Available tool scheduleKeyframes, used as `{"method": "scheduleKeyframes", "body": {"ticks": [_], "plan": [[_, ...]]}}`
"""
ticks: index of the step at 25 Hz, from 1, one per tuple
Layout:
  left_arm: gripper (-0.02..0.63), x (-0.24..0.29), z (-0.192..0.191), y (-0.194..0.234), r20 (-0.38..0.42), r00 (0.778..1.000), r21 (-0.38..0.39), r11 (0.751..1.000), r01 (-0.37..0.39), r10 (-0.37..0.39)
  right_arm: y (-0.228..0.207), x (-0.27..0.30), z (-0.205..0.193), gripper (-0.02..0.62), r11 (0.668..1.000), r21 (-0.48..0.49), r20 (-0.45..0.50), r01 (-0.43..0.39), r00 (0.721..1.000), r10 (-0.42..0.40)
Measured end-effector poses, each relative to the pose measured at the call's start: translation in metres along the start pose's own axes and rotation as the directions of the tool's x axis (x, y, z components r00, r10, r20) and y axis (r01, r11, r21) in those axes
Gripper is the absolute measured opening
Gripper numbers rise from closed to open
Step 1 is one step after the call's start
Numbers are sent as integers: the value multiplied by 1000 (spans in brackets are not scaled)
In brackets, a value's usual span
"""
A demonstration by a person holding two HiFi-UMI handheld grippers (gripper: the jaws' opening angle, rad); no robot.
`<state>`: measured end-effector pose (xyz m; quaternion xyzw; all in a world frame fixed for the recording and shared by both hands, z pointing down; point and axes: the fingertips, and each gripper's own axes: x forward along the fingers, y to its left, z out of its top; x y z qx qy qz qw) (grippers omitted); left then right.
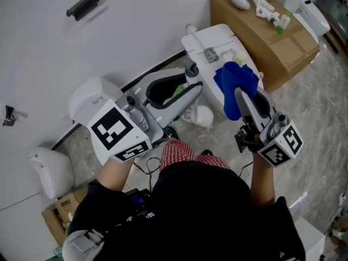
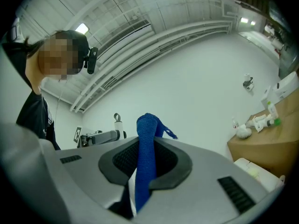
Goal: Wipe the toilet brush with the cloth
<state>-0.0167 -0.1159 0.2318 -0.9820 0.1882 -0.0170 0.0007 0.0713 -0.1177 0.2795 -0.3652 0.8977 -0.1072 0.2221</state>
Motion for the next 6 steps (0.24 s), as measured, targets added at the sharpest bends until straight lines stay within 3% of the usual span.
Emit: {"method": "scheduleKeyframes", "body": {"ticks": [6], "plan": [[92,-2,-10,0,-20,1000,0,1000,-9,9,3,-3,-3,63,1000,0,6,-1,1000,1]]}}
